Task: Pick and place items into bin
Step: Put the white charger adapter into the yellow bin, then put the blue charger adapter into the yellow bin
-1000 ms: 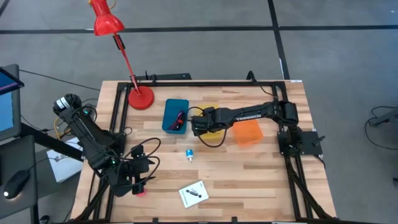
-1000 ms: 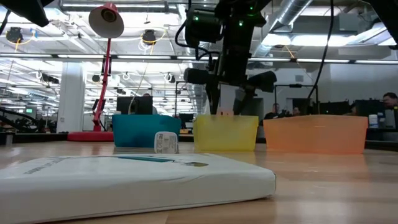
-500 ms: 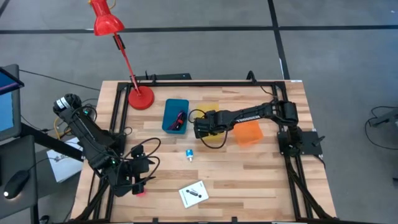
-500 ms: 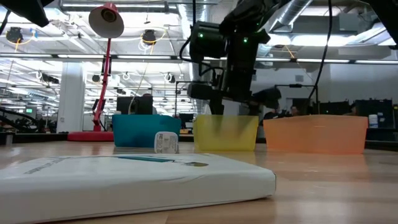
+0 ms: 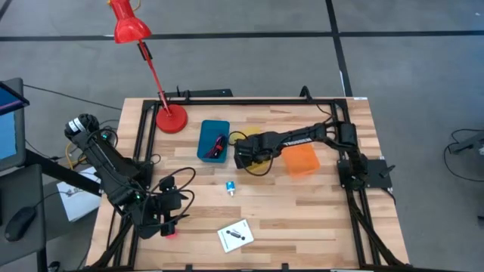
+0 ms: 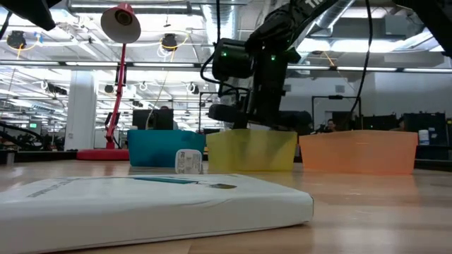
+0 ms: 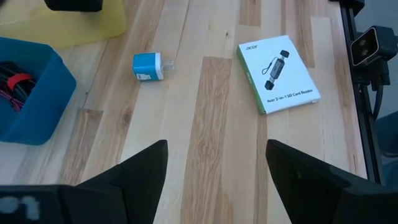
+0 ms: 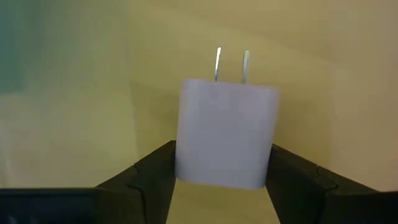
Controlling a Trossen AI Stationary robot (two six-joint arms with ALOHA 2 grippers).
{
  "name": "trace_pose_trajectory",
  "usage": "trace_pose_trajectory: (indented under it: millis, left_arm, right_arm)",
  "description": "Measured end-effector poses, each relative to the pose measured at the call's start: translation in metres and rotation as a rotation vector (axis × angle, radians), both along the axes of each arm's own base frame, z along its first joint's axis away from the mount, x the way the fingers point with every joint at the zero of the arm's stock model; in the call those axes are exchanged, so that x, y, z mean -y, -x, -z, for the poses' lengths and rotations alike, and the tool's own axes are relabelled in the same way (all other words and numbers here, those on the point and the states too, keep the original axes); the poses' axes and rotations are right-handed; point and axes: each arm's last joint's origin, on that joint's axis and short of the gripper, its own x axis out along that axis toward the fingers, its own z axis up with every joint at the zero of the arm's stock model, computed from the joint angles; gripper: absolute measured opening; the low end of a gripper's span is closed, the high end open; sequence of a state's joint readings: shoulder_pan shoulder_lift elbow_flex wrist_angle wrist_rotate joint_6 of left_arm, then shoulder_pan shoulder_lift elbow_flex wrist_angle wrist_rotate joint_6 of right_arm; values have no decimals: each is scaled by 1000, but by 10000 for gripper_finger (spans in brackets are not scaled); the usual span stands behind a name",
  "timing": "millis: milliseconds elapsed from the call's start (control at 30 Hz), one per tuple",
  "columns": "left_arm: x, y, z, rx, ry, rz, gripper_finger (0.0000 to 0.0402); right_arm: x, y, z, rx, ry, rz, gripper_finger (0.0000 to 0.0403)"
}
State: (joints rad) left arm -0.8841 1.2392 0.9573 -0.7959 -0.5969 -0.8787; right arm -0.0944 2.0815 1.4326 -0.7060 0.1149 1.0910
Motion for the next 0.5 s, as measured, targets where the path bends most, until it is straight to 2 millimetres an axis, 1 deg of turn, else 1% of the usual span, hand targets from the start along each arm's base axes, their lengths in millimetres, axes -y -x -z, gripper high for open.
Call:
trace_pose_trajectory:
  millis: [133,267,500]
  left_arm:
    - [0,0,0,1,0,0,262]
    - [0,0,0,1,0,0,262]
    - [0,0,0,1,0,0,262]
  right_arm:
    - [0,-1,-3,1,-7,-18,225]
    - [0,-6,-14,20,-2,-29,233]
    - [1,-9,-29,-10,24,-41,235]
